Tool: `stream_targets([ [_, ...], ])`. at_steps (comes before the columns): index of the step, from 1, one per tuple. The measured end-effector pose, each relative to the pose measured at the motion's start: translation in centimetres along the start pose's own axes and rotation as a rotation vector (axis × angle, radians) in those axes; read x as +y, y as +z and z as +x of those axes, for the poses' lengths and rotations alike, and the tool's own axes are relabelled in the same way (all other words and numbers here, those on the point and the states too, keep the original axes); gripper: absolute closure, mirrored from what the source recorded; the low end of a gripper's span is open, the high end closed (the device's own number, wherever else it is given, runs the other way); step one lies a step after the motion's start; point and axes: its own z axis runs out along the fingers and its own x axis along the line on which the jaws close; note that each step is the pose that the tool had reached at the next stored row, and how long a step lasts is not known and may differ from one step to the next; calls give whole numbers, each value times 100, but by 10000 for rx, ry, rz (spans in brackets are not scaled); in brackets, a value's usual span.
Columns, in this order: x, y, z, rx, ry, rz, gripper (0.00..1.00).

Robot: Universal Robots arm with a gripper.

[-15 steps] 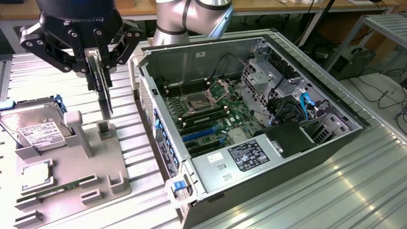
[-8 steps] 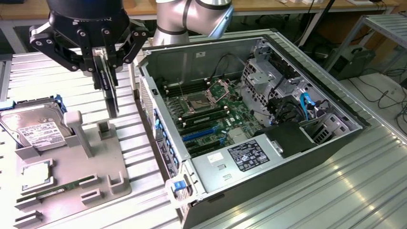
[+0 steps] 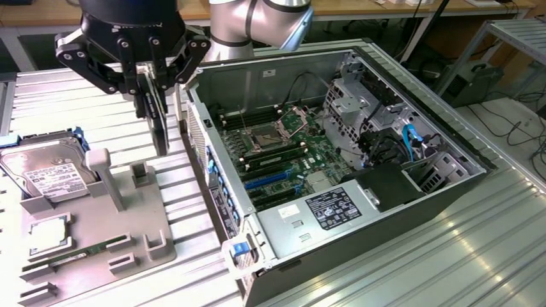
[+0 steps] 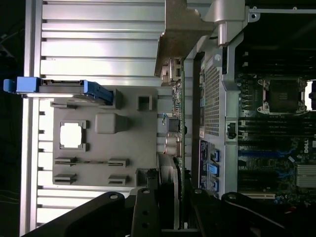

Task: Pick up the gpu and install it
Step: 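Pick up the gpu and move the gpu toward the slot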

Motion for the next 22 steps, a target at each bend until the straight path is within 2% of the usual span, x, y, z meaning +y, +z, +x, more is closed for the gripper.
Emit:
stream_targets([
  [13,-4,-2,-186,-1,-1,0,72],
  [22,-8,-5,-363,0,-1,-1,72],
])
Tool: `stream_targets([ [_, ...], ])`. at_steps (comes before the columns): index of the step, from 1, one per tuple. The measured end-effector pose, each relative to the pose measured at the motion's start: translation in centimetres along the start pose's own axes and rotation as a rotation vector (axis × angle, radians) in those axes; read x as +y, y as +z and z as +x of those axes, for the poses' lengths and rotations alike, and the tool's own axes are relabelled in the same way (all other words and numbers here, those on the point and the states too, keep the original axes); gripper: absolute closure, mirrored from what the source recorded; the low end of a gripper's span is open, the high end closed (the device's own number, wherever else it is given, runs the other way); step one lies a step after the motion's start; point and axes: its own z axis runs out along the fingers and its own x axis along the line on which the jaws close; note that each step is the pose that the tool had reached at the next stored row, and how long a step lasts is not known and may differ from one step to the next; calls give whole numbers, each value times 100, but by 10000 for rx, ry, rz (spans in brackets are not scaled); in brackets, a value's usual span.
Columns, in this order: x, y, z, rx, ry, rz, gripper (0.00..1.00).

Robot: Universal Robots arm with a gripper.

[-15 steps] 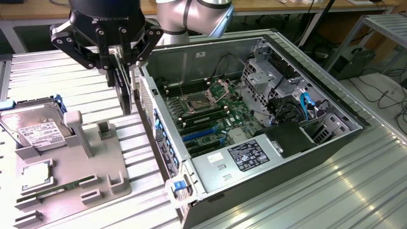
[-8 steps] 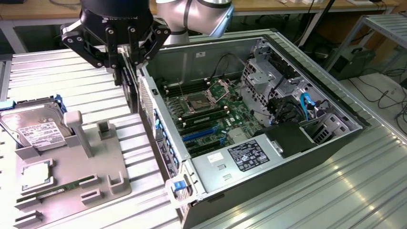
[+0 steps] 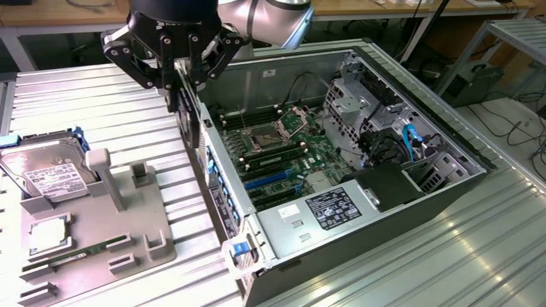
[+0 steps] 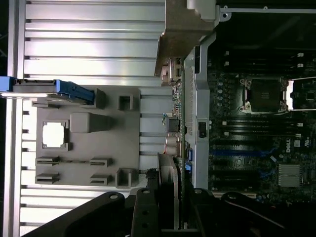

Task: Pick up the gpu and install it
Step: 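Pick up the gpu and move the gpu toward the slot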

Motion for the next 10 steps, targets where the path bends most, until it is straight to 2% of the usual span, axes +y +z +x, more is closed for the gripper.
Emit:
stream_targets([
  [10,-3,-2,-131,0,1,1,72],
])
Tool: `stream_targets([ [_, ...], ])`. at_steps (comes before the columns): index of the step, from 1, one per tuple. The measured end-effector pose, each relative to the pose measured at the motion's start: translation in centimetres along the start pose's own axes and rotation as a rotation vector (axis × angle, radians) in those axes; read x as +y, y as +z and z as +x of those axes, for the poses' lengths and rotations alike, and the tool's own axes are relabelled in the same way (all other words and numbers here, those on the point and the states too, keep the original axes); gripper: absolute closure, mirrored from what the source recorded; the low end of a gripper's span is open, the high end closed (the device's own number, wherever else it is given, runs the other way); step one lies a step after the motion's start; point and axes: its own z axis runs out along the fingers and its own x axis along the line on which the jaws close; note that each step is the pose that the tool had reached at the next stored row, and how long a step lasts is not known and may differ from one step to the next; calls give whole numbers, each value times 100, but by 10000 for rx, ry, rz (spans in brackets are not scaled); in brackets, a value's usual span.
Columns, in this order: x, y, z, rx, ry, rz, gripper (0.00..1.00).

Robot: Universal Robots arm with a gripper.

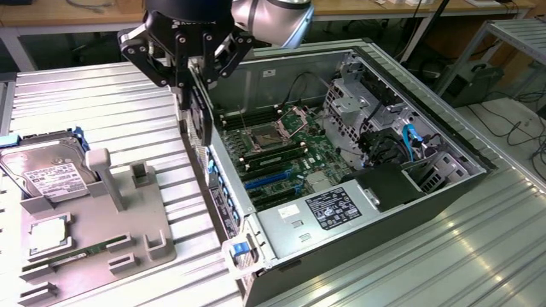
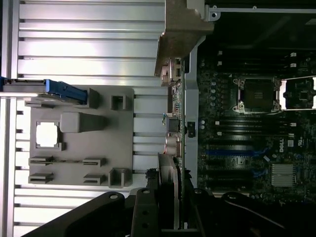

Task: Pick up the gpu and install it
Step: 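Pick up the gpu and move the gpu toward the slot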

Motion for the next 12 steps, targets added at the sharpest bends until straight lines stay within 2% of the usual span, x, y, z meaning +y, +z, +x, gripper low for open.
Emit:
stream_targets([
  [12,-4,-2,-180,0,1,-1,72],
])
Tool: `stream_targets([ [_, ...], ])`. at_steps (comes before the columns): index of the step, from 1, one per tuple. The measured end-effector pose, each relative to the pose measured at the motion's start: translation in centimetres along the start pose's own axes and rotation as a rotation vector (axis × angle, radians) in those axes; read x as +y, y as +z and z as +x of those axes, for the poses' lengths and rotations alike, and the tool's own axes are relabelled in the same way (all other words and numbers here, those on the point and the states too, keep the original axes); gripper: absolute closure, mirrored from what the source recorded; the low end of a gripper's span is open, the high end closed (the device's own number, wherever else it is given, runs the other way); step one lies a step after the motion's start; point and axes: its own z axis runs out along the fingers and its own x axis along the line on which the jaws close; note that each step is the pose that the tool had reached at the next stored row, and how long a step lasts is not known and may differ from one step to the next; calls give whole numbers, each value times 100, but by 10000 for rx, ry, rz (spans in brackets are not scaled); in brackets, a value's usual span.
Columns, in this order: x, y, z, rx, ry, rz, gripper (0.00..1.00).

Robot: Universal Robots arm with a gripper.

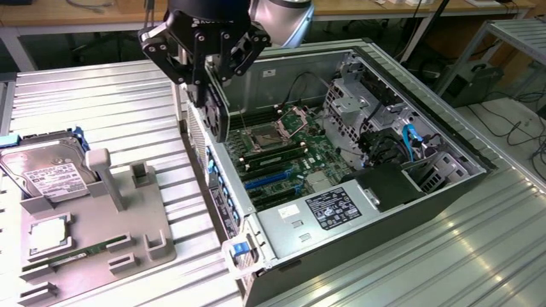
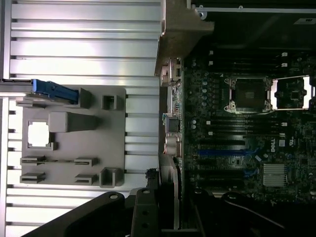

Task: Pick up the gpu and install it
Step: 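Pick up the gpu and move the gpu toward the slot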

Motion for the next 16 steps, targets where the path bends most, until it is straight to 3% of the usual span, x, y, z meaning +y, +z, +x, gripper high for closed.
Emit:
stream_targets([
  [16,-5,-2,-203,1,-1,1,72],
])
